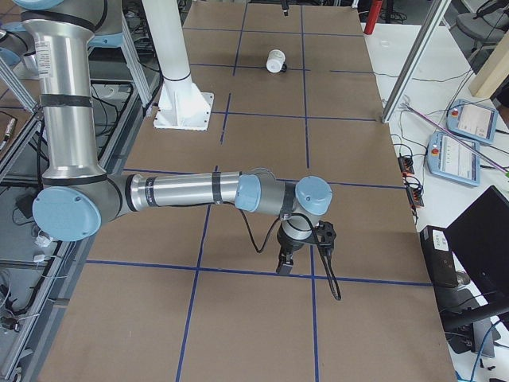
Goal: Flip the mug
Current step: 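Reach the left gripper toward the open end of the sideways white mug, then close the left gripper on the white mug's rim and lift it, then carry the mug toward the table centre, rotating it opening-up with the left gripper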
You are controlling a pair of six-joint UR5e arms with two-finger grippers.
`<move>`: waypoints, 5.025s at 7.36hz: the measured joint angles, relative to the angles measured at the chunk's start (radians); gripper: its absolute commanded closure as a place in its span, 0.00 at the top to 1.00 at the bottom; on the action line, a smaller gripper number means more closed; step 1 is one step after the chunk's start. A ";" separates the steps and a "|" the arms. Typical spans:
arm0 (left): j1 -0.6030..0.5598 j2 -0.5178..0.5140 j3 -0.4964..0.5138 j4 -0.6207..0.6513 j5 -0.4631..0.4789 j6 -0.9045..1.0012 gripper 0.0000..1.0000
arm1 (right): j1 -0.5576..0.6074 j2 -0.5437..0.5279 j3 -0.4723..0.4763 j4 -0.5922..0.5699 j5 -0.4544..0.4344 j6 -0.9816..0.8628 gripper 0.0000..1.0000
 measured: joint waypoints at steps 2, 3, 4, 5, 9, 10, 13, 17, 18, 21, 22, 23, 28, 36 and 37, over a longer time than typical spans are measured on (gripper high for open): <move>0.168 0.019 -0.003 -0.297 0.091 -0.331 1.00 | 0.000 0.000 0.000 0.000 0.000 0.000 1.00; 0.217 0.016 -0.002 -0.459 0.107 -0.451 1.00 | 0.000 0.000 0.000 0.000 0.000 0.000 1.00; 0.250 0.004 0.002 -0.580 0.119 -0.531 1.00 | 0.000 0.000 0.000 0.000 0.000 0.000 1.00; 0.280 -0.022 0.027 -0.667 0.150 -0.577 1.00 | 0.000 0.000 0.000 0.000 0.000 0.000 1.00; 0.405 -0.186 0.289 -0.978 0.322 -0.607 1.00 | 0.000 0.000 0.000 0.000 0.000 0.000 1.00; 0.445 -0.210 0.334 -1.037 0.350 -0.608 1.00 | 0.000 0.000 0.000 0.000 0.000 0.000 1.00; 0.518 -0.269 0.412 -1.151 0.376 -0.639 0.50 | 0.000 -0.001 0.000 0.000 0.000 0.000 1.00; 0.531 -0.302 0.427 -1.184 0.258 -0.758 0.00 | 0.000 0.000 0.000 0.000 0.000 0.000 1.00; 0.530 -0.304 0.426 -1.186 0.248 -0.776 0.00 | 0.000 0.000 0.000 0.000 0.000 0.000 1.00; 0.459 -0.360 0.414 -1.167 0.193 -0.874 0.00 | 0.000 0.000 0.000 0.000 0.000 0.000 1.00; 0.409 -0.390 0.387 -1.097 0.107 -0.901 0.00 | 0.000 0.000 0.000 0.000 0.000 0.000 1.00; 0.360 -0.405 0.325 -0.953 -0.008 -0.911 0.00 | 0.000 0.000 0.000 0.000 0.000 0.000 1.00; 0.332 -0.574 0.040 -0.165 -0.214 -0.904 0.00 | 0.000 0.000 0.000 0.000 0.000 0.000 1.00; 0.619 -1.126 0.274 0.871 -0.026 -0.583 0.00 | 0.000 0.000 0.000 0.000 0.000 0.000 1.00; 0.639 -1.144 0.306 0.878 -0.015 -0.573 0.23 | 0.000 0.000 0.000 0.000 0.000 0.000 1.00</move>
